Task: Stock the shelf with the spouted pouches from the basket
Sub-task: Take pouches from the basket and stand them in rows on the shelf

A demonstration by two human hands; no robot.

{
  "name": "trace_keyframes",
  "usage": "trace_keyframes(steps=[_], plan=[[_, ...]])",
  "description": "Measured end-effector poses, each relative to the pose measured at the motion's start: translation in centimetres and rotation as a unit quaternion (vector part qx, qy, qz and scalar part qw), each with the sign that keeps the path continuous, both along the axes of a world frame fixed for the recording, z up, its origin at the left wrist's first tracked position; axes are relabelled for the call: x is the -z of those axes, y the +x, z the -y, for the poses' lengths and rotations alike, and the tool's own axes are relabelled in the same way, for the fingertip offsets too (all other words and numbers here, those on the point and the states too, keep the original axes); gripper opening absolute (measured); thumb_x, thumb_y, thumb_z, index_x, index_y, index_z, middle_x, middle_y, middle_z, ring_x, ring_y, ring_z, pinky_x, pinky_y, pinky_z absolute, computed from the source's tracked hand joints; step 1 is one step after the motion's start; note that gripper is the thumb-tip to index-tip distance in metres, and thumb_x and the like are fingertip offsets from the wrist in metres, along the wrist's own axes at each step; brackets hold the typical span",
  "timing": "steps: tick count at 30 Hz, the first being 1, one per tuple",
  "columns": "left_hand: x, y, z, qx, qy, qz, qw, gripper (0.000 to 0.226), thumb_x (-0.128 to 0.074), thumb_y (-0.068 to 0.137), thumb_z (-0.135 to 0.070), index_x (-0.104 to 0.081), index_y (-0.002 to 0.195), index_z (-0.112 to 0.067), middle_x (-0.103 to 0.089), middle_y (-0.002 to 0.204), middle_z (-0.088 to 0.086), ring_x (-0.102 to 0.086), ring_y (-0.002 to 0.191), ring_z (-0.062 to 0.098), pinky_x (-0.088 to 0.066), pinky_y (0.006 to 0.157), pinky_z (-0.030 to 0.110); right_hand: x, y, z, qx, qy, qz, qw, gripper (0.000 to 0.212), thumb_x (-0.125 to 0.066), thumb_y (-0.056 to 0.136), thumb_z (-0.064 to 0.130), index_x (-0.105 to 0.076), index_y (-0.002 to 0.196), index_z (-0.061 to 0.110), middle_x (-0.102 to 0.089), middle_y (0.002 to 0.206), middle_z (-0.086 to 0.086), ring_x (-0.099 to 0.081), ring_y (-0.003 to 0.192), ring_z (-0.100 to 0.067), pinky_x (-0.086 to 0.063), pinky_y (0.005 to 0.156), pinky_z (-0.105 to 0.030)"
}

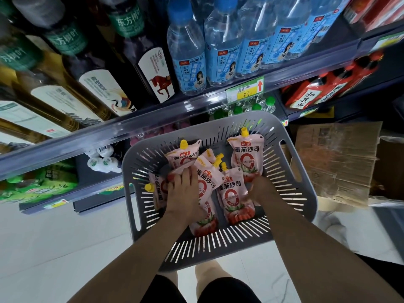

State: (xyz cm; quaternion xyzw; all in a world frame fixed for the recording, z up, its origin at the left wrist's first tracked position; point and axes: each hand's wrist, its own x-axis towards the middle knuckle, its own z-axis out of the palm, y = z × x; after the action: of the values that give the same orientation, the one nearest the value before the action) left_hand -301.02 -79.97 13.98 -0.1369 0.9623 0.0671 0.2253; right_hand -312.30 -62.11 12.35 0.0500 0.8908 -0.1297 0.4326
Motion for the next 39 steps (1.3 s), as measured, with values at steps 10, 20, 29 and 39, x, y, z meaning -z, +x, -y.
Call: trace_keyframes(steps=[10,20,29,39], plan=[[0.3,0.1,0.1,0.004,-0.002,-0.006,1.0,0.13,-0.076,0.058,-0.056,0.008,0.147,-0.012,-0.016,0.147,0.008,-0.022,0.128,0.03,-0.029,0.107,0.046,0.6,-0.4,-0.2,0.136,-0.064,0.091,0.984,0.06,-0.083,0.06,-0.001,-0.06,0.114,0.006,-0.064,0.115,-0.011,-0.058,0.112,-0.031,-0.05,0.094,-0.045],[0.2,0.1,0.5,0.013,0.013,-0.009,1.0,0.127,-0.076,0.059,-0.053,0.005,0.148,-0.014,-0.015,0.148,0.009,-0.021,0.13,0.029,-0.027,0.108,0.046,0.4,0.0,-0.1,0.123,-0.033,0.035,0.991,0.053,-0.083,0.061,0.002,-0.06,0.108,0.005,-0.063,0.115,-0.011,-0.058,0.111,-0.029,-0.046,0.08,-0.031],[-0.5,0.1,1.0,-0.018,0.06,0.005,0.998,0.131,-0.077,0.052,-0.055,0.003,0.148,-0.016,-0.015,0.147,0.008,-0.017,0.132,0.03,-0.028,0.107,0.047,-0.6,0.9,0.4,-0.072,-0.077,0.015,0.994,0.017,-0.073,0.075,0.005,-0.068,0.091,0.003,-0.065,0.096,-0.011,-0.059,0.101,-0.027,-0.045,0.082,-0.027],[-2.5,1.0,1.2,-0.117,0.155,0.005,0.981,0.135,-0.074,0.047,-0.064,0.005,0.149,-0.024,-0.014,0.148,0.003,-0.016,0.135,0.031,-0.024,0.113,0.046,-2.4,2.6,3.6,-0.339,0.093,-0.136,0.926,0.022,-0.05,0.091,0.006,-0.06,0.111,0.01,-0.065,0.111,-0.007,-0.063,0.102,-0.023,-0.05,0.075,-0.03]])
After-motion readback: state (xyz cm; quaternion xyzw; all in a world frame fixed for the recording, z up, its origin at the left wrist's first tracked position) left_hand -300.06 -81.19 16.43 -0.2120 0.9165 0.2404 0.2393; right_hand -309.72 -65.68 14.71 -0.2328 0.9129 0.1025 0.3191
